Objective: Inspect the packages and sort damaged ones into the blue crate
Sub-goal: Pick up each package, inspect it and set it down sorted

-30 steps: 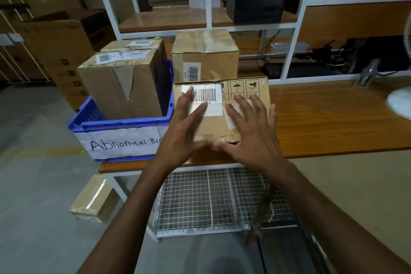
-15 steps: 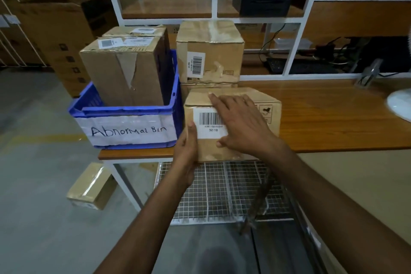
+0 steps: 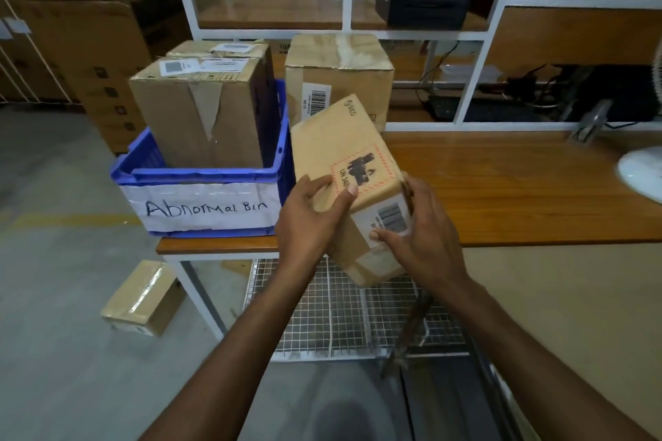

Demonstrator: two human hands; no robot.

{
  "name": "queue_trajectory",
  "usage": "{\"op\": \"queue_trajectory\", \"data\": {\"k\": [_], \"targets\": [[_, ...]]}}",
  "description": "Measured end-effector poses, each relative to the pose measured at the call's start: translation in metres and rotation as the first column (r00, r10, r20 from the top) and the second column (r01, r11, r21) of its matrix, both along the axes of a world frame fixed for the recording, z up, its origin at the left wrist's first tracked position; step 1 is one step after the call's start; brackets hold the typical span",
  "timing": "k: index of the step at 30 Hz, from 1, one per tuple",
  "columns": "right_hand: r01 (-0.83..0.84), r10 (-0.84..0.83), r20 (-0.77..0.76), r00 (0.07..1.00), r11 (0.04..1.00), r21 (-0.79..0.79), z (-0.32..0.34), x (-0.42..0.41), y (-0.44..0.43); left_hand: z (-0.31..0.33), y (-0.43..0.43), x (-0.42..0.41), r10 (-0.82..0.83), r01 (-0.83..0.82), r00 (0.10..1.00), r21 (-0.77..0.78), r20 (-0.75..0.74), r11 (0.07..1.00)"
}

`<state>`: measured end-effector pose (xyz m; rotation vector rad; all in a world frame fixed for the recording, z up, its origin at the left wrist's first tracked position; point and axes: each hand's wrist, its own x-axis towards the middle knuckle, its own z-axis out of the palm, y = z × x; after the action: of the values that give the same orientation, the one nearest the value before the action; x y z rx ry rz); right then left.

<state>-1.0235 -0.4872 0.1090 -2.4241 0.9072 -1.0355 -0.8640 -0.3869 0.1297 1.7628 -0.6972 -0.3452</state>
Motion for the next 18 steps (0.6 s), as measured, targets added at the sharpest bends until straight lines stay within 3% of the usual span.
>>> {"op": "queue_trajectory", "data": {"k": [4,7,11,14,18], "targets": [[0.022,-0.020,-0.054,0.998,0.999,0.025,0.002,0.000,-0.005,0.004,-0.004,-0.002,-0.054,0.033,0.964,0.086,0.260,0.996],[0.030,-0.040,-0.228,0.973,0.998,-0.047,0.015,-0.003,-0.014,0.008,-0.005,0.005,-0.187,0.136,0.912,0.162,0.365,0.977],[-0.004,-0.073,-0.442,0.894,0.985,-0.170,0.030,-0.001,-0.023,0.014,-0.014,0.013,-0.482,0.183,0.610,0.481,0.629,0.858],[-0.067,-0.057,-0.541,0.839,0.976,-0.207,0.035,0.008,-0.024,0.013,-0.022,0.017,-0.572,0.118,0.486,0.599,0.661,0.792],[-0.080,-0.007,-0.547,0.837,0.988,-0.135,0.038,0.010,-0.022,0.016,-0.025,0.019,-0.583,0.141,0.490,0.601,0.648,0.787]]}}
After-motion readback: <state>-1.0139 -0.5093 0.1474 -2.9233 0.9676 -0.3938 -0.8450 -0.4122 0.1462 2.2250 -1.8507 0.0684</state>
